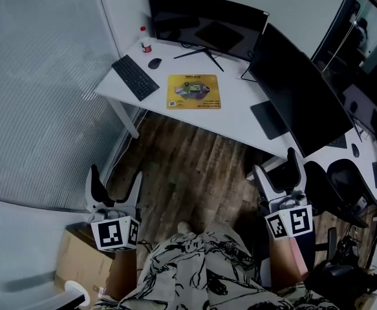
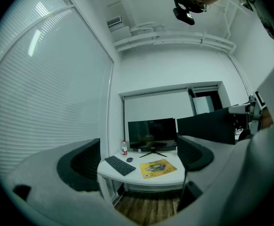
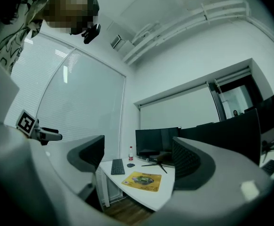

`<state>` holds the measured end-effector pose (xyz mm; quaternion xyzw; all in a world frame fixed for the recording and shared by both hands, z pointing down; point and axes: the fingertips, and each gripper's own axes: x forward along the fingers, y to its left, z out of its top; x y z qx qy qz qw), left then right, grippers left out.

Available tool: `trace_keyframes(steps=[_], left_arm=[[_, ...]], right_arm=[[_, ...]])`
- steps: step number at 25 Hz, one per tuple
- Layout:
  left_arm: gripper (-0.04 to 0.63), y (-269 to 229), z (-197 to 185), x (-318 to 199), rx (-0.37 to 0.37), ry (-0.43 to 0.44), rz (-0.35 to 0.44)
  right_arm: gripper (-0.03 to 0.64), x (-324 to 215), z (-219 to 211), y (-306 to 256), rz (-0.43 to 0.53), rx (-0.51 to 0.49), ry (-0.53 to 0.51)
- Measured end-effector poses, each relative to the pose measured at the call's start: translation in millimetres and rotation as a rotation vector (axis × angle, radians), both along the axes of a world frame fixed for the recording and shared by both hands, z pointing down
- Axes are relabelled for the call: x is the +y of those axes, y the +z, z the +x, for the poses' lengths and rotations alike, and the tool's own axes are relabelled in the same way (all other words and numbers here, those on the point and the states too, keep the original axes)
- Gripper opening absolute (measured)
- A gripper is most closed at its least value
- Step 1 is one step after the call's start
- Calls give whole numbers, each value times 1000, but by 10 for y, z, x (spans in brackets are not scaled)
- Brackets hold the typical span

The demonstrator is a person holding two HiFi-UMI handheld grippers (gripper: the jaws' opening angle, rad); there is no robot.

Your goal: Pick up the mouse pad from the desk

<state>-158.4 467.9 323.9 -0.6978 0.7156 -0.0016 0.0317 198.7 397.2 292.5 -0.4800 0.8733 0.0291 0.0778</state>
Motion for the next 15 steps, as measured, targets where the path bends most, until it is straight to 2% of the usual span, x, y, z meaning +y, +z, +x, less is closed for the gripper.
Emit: trace_keyframes(steps=[5,11,15], left_arm=[[500,69,-28,-103,32,3,4],[503,188,3,-313,17,8,-34],[503,197,-7,-537,20,-6,-41]], right_arm=[[443,-44,25,47,-17,-1,16],[445,-250,26,174,-48,47,27],[445,-528,23,196,-62,27,16]])
